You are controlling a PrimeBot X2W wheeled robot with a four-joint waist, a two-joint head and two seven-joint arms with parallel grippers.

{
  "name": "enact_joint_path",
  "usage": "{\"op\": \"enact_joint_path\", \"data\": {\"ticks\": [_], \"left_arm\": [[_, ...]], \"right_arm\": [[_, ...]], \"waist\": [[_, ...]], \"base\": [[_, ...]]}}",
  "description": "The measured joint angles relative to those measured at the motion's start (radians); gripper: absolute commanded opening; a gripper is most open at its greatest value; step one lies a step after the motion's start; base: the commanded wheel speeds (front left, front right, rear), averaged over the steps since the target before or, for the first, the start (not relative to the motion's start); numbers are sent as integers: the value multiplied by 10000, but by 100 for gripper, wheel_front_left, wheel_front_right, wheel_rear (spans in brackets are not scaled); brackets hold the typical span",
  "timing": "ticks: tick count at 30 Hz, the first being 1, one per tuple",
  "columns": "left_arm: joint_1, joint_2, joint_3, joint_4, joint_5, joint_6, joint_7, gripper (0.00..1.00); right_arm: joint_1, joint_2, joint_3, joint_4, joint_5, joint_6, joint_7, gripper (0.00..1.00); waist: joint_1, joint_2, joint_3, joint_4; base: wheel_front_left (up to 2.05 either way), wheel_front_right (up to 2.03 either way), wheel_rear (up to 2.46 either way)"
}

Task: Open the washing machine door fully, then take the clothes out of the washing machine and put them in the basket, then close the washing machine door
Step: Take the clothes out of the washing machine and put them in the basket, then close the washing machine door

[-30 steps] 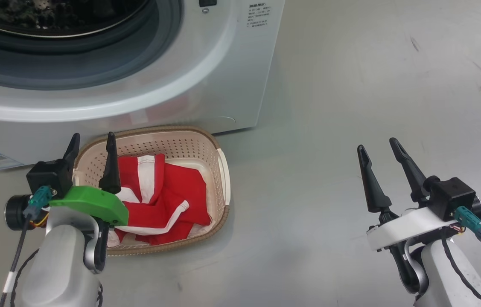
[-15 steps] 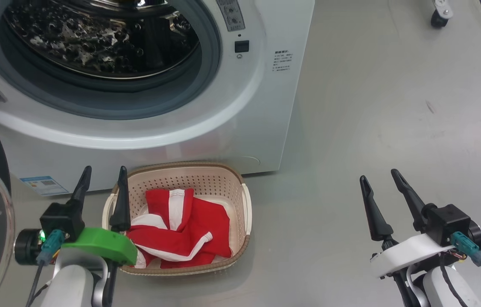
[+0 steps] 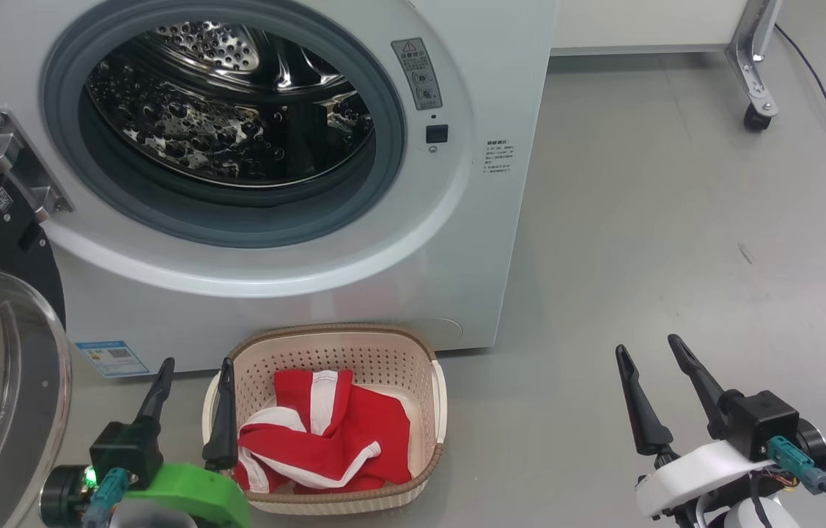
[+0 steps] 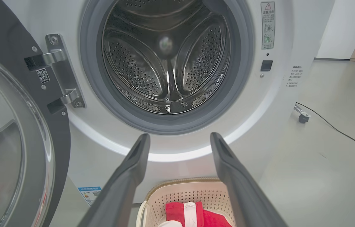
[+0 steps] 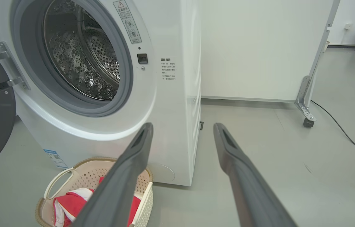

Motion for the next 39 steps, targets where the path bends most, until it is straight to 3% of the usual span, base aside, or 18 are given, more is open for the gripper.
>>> {"op": "enact_joint_path", "data": {"ticks": [18, 39], "left_arm": [[905, 40, -81, -1220, 251, 313, 150, 100], [1340, 125, -167, -2038, 360, 520, 581, 100]], "right_arm": [[447, -6, -69, -512, -12, -339, 111, 100], [621, -69, -102, -815, -12, -439, 251, 100]], "waist": [[0, 0, -394, 93], [0, 0, -379, 157]], "base": [[0, 0, 0], [0, 0, 0]]}}
